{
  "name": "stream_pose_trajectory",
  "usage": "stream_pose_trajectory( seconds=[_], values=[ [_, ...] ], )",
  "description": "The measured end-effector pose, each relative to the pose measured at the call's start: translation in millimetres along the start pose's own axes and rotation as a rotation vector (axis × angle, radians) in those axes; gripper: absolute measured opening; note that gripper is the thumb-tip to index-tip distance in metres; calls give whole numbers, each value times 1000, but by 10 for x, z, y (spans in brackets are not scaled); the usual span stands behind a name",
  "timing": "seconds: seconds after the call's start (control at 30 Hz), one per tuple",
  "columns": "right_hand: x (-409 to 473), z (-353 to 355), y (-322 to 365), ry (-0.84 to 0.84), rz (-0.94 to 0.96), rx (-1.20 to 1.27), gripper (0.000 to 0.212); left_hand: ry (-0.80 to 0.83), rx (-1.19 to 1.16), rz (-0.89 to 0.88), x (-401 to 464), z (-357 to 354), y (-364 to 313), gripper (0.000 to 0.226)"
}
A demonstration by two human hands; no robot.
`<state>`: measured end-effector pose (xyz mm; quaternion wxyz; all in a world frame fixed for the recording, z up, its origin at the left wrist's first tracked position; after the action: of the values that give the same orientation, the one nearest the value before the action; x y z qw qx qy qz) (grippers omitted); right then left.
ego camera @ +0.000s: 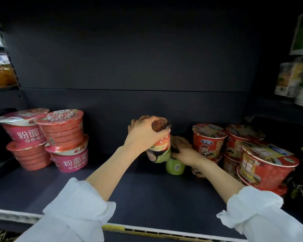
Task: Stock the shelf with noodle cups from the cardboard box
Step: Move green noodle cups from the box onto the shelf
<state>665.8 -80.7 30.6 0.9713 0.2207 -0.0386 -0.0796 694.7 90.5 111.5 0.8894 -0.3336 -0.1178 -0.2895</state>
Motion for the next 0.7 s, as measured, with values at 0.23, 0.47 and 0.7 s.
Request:
stream_pose_trajectory(
  seconds=[0.23, 0.47, 0.7],
  values=[
    [-255, 289, 204, -190, 134, 561, 99, 31, -96, -78, 324, -73, -212, 52],
    [-179, 241, 199, -548, 39, 401, 87, 152, -138, -132, 648, -336, -367, 76],
    [-232, 109, 149, -635, -25, 111, 87, 264, 142, -225, 612, -450, -354, 63]
  ],
)
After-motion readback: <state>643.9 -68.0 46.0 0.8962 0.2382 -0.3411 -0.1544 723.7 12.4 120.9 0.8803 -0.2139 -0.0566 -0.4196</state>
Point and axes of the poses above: each hand's wrist, its own x-axis towards the middle knuckle, its own z-axis out of the back of the hand, y = z × x, the point moved 1 cm from there along x, towards the middle knuckle, and after that the axes turned 6 degrees about -x, right-handed, at the moved point
